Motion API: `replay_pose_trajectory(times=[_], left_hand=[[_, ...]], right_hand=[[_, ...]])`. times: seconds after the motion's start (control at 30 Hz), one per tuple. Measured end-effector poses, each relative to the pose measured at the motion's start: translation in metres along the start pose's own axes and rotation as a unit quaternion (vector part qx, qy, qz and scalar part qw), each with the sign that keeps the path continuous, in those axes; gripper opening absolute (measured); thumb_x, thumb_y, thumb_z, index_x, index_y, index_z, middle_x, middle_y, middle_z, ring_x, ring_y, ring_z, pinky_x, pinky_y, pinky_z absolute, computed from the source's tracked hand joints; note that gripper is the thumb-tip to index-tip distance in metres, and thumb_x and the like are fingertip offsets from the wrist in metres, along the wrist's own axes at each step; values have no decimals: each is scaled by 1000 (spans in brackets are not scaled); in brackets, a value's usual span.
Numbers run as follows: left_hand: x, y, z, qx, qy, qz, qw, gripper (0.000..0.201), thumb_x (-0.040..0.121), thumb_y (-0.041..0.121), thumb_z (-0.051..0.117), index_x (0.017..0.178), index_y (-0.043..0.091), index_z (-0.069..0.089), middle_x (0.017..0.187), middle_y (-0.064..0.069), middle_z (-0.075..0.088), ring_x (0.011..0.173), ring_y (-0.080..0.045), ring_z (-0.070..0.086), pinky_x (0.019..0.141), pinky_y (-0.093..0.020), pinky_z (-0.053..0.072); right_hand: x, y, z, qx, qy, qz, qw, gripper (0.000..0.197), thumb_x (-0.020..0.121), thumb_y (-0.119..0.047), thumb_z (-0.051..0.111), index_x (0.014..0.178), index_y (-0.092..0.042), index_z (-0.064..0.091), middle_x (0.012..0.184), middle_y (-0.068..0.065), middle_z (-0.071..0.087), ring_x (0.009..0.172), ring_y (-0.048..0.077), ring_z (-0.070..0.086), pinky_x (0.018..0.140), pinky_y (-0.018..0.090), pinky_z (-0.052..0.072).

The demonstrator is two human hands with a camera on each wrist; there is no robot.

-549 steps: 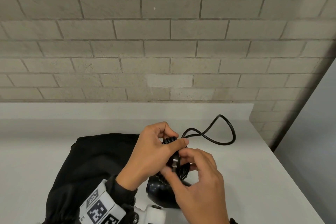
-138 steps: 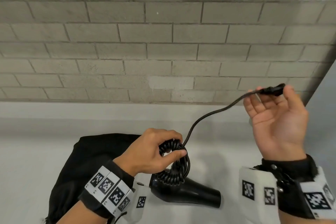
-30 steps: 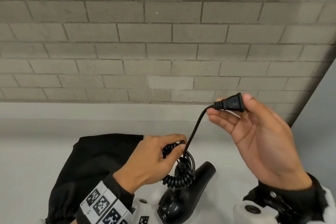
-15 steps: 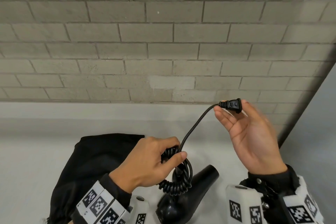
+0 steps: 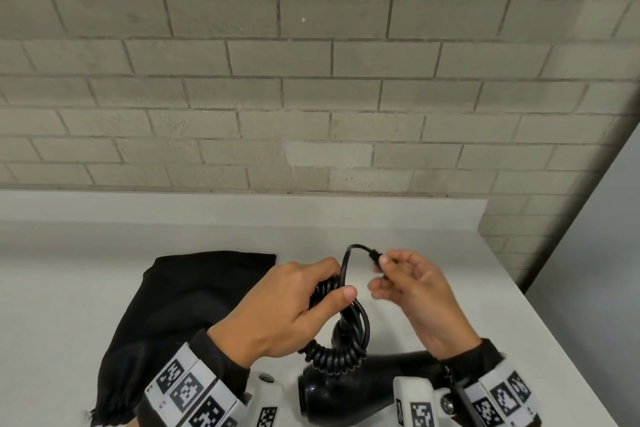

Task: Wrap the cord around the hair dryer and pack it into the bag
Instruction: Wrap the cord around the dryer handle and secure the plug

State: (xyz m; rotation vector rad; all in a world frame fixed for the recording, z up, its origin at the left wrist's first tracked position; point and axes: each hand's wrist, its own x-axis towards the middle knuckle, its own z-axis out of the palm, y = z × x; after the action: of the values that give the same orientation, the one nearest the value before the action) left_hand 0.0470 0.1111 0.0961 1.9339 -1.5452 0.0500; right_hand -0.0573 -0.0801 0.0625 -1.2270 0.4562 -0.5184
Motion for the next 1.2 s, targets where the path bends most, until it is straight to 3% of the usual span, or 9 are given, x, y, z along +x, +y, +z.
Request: replay_pose_trajectory(times=[0.13, 0.27, 0.33, 0.47, 0.6, 0.73, 0.87, 1.1, 1.2], left_hand=[[1, -1, 0, -1, 1, -8, 1000, 53, 97, 65, 34, 83, 17, 55, 57, 3, 44, 52, -19, 46, 51, -30, 39], [3, -2, 3, -4, -7, -25, 1000, 54, 97, 67, 31, 85, 20, 55, 64, 2, 61, 57, -16, 59, 59, -36, 48], [4, -1, 5, -2, -1, -27, 1000, 53, 97, 66, 30, 85, 21, 55, 64, 2, 61, 59, -16, 60, 61, -38, 49], [4, -1, 4, -2, 24, -31, 999, 51, 98, 64, 32, 84, 21, 55, 62, 4, 56, 58, -17, 57, 59, -36, 48], [2, -5, 3, -10, 40, -46, 998, 51, 97, 65, 33, 85, 22, 58, 64, 4, 55, 60, -17, 56, 60, -37, 47], [2, -6, 2, -16, 45, -53, 997, 51, 98, 65, 35, 85, 21, 59, 65, 3, 57, 61, -17, 57, 62, -38, 48], [1, -6, 0, -23, 49, -62, 997, 48, 98, 63, 38, 83, 23, 59, 63, 4, 58, 58, -18, 57, 59, -39, 49], [-1, -5, -3, -26, 45, -102, 993, 46, 96, 67, 39, 79, 27, 56, 57, -7, 55, 48, -22, 52, 54, -39, 46], [0, -2, -3, -38, 37, -125, 991, 42, 96, 64, 42, 79, 28, 59, 57, -8, 59, 47, -13, 55, 53, -38, 46]], right_hand=[[-10, 17, 12, -120, -131, 37, 983, 20, 92, -20, 63, 105, -5, 65, 89, 18, 73, 74, 27, 63, 73, 39, 51], [-20, 14, 27, -111, -218, 73, 967, 19, 95, -17, 57, 106, -8, 70, 91, 14, 73, 82, 30, 61, 79, 47, 45], [-22, 12, 33, -93, -231, 79, 965, 24, 97, -20, 54, 105, -6, 71, 98, 20, 71, 91, 29, 65, 91, 50, 49], [-24, 10, 41, -50, -226, 115, 966, 33, 94, -30, 58, 109, -4, 71, 116, 24, 66, 109, 36, 61, 104, 48, 44], [-22, 12, 39, -1, -209, 155, 965, 46, 77, -34, 68, 107, 2, 71, 105, 20, 66, 97, 28, 59, 101, 45, 45], [-21, 15, 40, 10, -189, 157, 969, 31, 90, -21, 62, 111, 1, 69, 117, 30, 63, 99, 29, 62, 106, 51, 43], [-22, 13, 40, -34, -173, 111, 978, 22, 91, -10, 60, 111, -8, 69, 102, 22, 72, 89, 25, 69, 90, 41, 49], [-31, 13, 39, -56, -186, 65, 979, 25, 97, -10, 52, 117, -12, 67, 110, 19, 72, 107, 32, 67, 104, 45, 47], [-35, 17, 38, -15, -181, 52, 982, 27, 94, -14, 51, 115, -8, 68, 113, 22, 69, 110, 34, 65, 104, 46, 45]])
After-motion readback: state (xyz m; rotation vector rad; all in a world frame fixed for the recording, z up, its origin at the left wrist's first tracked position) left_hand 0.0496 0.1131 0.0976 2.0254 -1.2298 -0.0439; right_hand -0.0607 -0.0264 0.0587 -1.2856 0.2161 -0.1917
